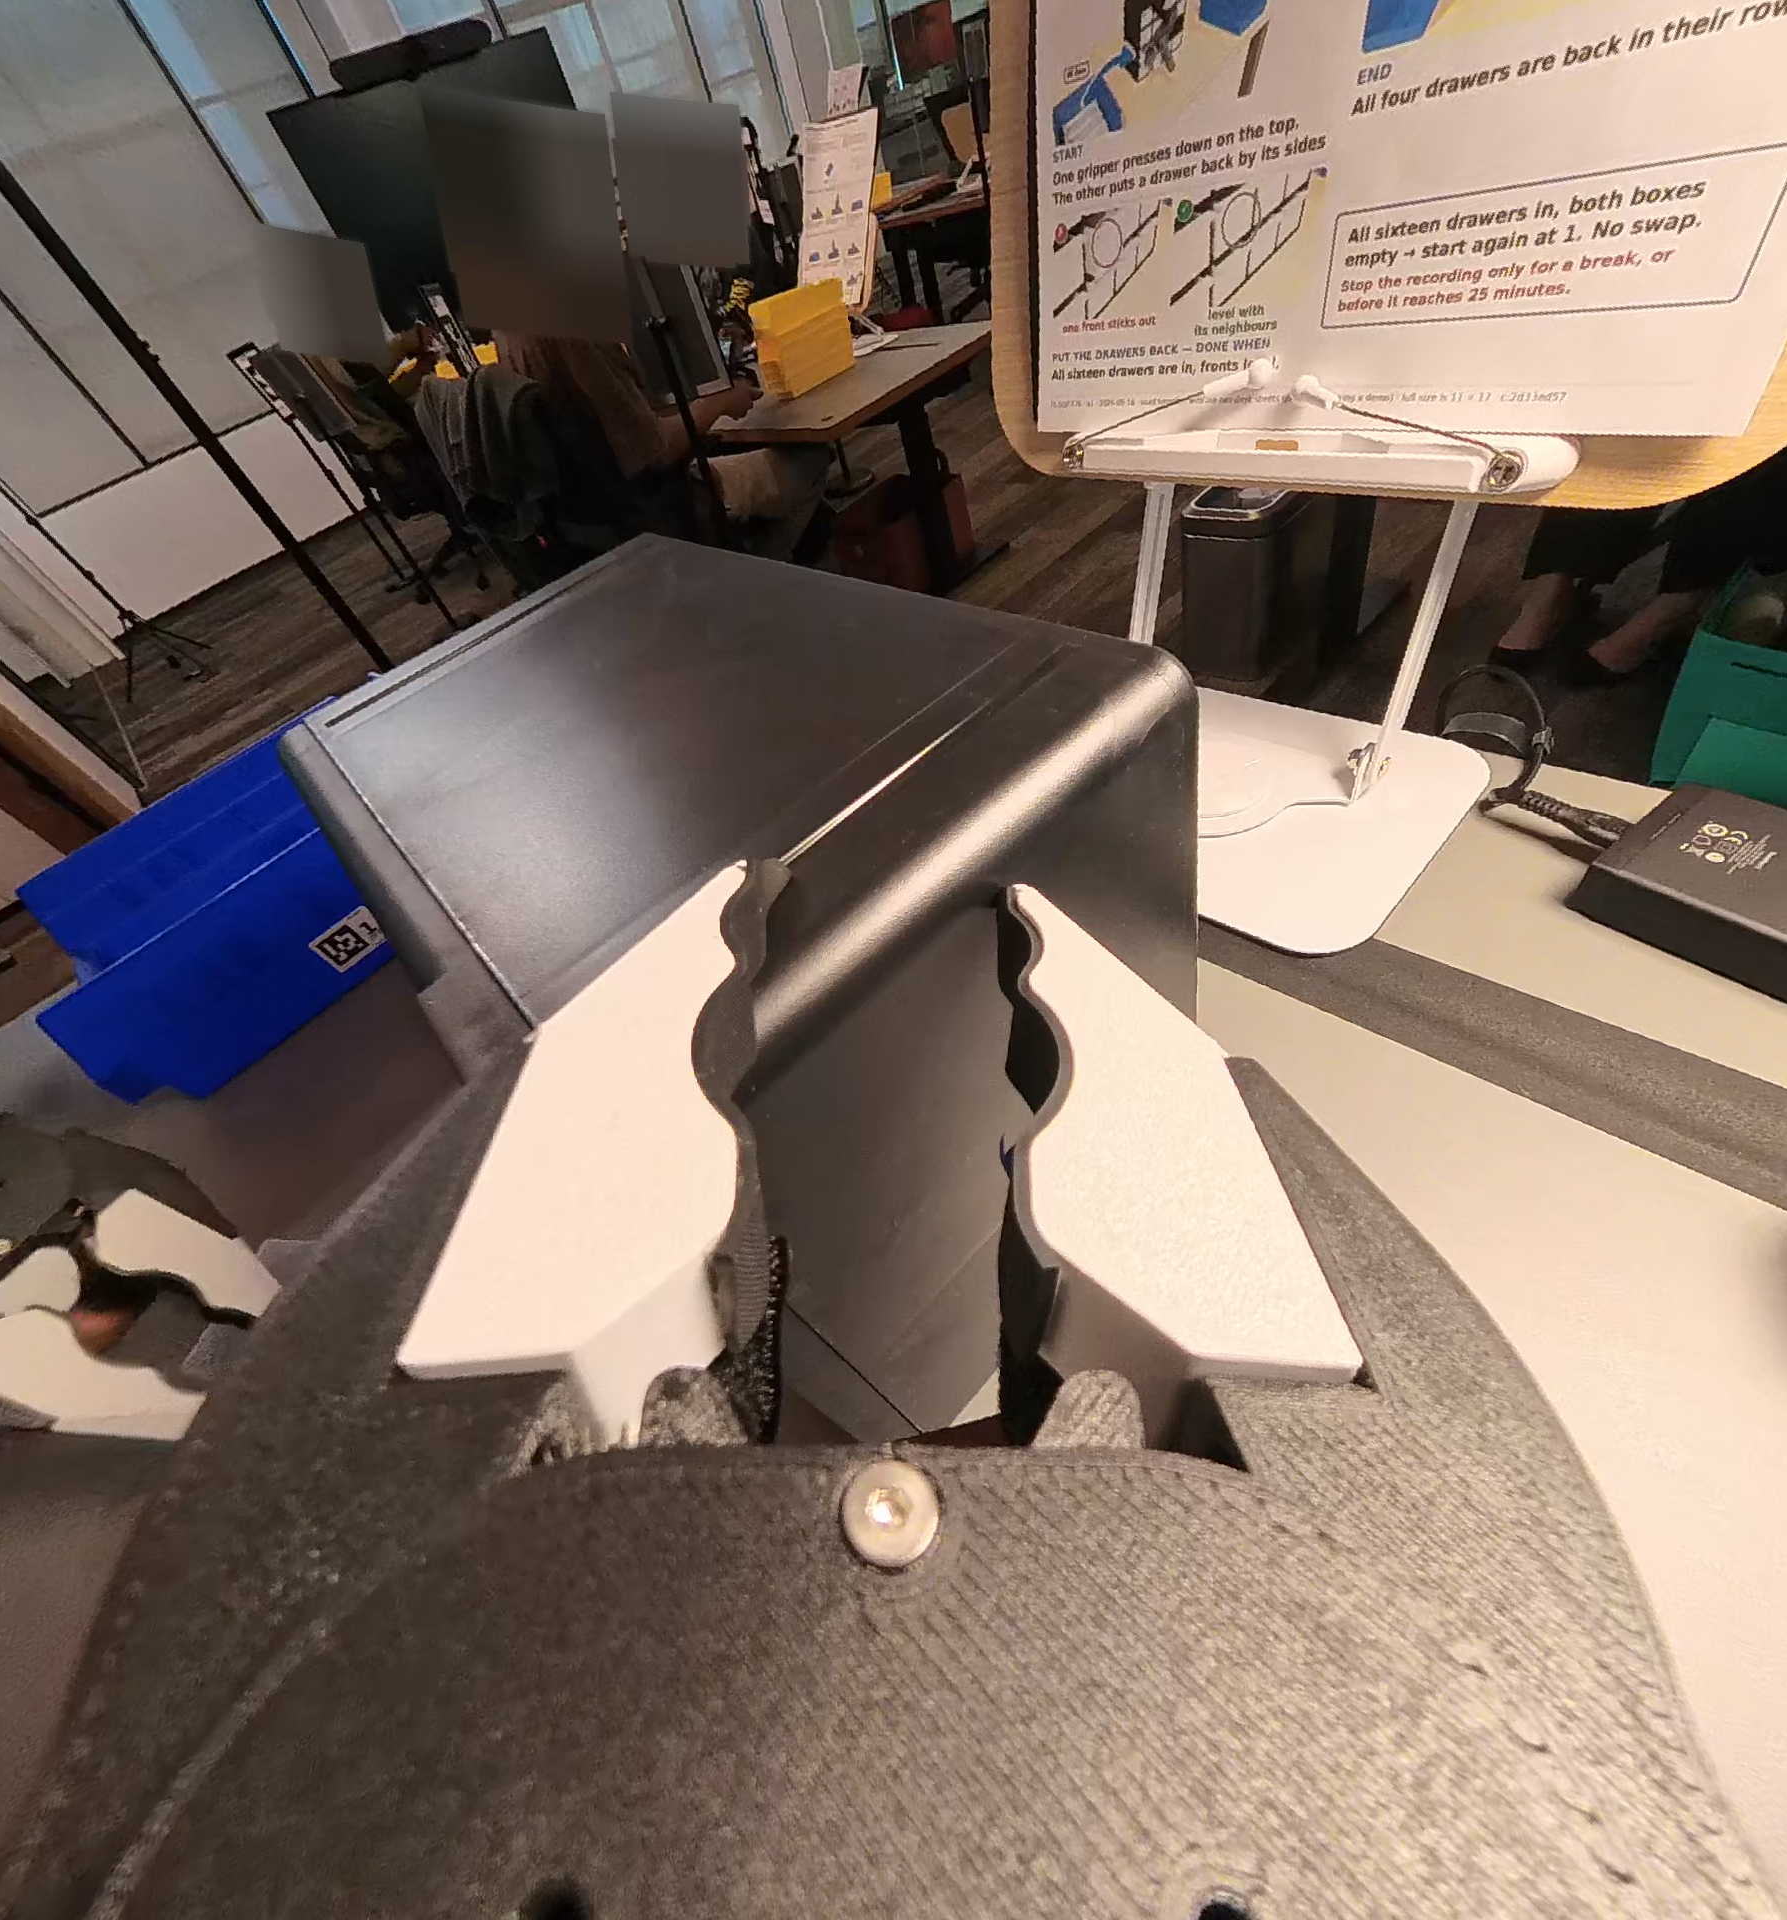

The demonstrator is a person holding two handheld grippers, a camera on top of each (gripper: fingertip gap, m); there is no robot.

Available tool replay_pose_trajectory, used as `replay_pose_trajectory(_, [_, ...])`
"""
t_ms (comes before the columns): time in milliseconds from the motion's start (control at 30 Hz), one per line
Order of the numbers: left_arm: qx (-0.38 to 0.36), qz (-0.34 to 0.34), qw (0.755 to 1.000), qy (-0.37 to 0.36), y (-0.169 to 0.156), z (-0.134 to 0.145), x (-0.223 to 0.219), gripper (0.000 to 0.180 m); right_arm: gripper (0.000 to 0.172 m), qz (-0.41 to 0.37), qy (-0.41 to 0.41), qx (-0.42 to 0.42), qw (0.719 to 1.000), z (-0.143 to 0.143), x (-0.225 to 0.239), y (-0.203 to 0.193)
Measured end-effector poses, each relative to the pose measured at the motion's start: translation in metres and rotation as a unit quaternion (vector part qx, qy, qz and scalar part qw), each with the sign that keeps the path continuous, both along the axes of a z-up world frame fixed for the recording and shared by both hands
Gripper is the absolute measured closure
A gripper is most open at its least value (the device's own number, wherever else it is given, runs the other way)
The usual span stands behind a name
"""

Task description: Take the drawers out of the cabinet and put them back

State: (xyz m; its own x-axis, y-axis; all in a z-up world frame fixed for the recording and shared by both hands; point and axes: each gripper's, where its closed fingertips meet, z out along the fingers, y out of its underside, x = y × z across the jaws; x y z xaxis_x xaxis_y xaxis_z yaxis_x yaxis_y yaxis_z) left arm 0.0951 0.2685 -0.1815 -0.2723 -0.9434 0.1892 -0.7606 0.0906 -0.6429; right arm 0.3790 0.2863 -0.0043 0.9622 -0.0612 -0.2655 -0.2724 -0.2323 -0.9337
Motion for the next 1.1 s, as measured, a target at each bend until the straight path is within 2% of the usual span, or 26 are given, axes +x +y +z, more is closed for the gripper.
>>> replay_pose_trajectory(33, [0.009,-0.015,1.000,-0.014,0.000,0.005,-0.001,0.149,0.125,0.000,0.000,0.000,1.000,0.000,0.000,0.000])
replay_pose_trajectory(133, [0.061,-0.083,0.993,-0.053,0.005,0.022,-0.012,0.138,0.125,0.000,0.000,0.001,1.000,0.000,0.000,0.000])
replay_pose_trajectory(233, [0.156,-0.193,0.965,-0.088,0.015,0.031,-0.032,0.127,0.125,0.000,0.000,0.001,1.000,0.000,0.000,0.000])
replay_pose_trajectory(300, [0.202,-0.231,0.949,-0.073,0.030,0.026,-0.043,0.123,0.125,0.000,-0.001,0.001,1.000,0.000,0.000,0.000])
replay_pose_trajectory(400, [0.226,-0.252,0.940,-0.039,0.046,0.018,-0.051,0.125,0.125,-0.001,0.000,0.001,1.000,0.000,0.000,0.000])
replay_pose_trajectory(533, [0.251,-0.319,0.913,-0.033,0.043,0.003,-0.057,0.133,0.125,-0.001,-0.001,0.001,1.000,0.000,0.000,0.000])
replay_pose_trajectory(667, [0.299,-0.349,0.888,-0.010,0.051,-0.019,-0.054,0.143,0.125,-0.001,-0.001,0.001,1.000,0.000,0.000,0.000])
replay_pose_trajectory(733, [0.296,-0.347,0.890,-0.022,0.047,-0.017,-0.049,0.152,0.125,0.000,-0.001,0.001,1.000,0.000,0.000,0.000])
replay_pose_trajectory(800, [0.258,-0.340,0.903,-0.048,0.038,-0.002,-0.047,0.162,0.125,0.000,-0.001,0.002,1.000,0.000,0.000,0.000])
replay_pose_trajectory(900, [0.187,-0.325,0.922,-0.095,0.024,0.037,-0.044,0.163,0.125,0.001,-0.001,0.002,1.000,0.000,0.000,0.000])
replay_pose_trajectory(1000, [0.160,-0.297,0.931,-0.139,0.024,0.078,-0.033,0.163,0.124,0.001,0.000,0.002,1.000,0.000,0.000,0.000])
replay_pose_trajectory(1100, [0.143,-0.282,0.937,-0.149,0.024,0.108,-0.024,0.163,0.125,0.000,-0.001,0.001,1.000,0.000,0.000,0.000])
